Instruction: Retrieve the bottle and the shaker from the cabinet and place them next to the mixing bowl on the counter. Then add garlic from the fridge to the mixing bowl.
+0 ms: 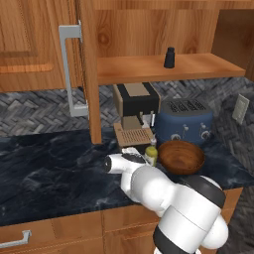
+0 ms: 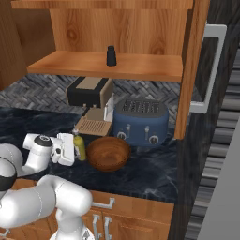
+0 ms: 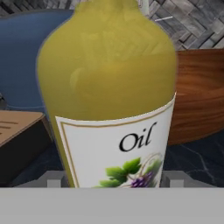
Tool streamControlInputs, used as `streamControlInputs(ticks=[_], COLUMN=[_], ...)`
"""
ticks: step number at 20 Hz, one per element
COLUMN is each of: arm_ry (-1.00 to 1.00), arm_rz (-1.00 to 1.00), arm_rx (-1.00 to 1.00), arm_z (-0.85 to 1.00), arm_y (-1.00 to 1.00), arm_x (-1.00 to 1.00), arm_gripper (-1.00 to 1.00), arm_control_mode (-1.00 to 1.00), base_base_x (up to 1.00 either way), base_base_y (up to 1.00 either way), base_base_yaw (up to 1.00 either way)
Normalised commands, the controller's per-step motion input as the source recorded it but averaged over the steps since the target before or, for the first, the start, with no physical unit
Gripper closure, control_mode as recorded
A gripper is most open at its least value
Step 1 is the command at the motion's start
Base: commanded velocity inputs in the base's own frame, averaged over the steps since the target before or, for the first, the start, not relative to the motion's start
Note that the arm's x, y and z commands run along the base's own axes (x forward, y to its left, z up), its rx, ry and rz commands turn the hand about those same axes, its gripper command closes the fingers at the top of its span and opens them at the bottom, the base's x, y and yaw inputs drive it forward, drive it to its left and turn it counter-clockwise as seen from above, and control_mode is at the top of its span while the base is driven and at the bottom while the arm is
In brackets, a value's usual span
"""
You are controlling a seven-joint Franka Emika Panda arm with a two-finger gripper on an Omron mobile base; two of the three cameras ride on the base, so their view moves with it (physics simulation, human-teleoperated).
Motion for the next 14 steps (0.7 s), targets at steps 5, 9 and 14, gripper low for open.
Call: streamControlInputs(ticks=[5,9,14], arm_ry=[0.00,0.00,0.00], arm_rz=[0.00,0.00,0.00], arm_rx=[0.00,0.00,0.00], arm_z=[0.00,0.00,0.00], arm_y=[0.01,0.00,0.00], arm_x=[0.00,0.00,0.00], arm_gripper=[-1.00,-1.00,-1.00], arm_control_mode=[-1.00,-1.00,-1.00], base_base_x=[0.00,0.00,0.00], base_base_y=[0.00,0.00,0.00], base_base_yaw=[0.00,0.00,0.00])
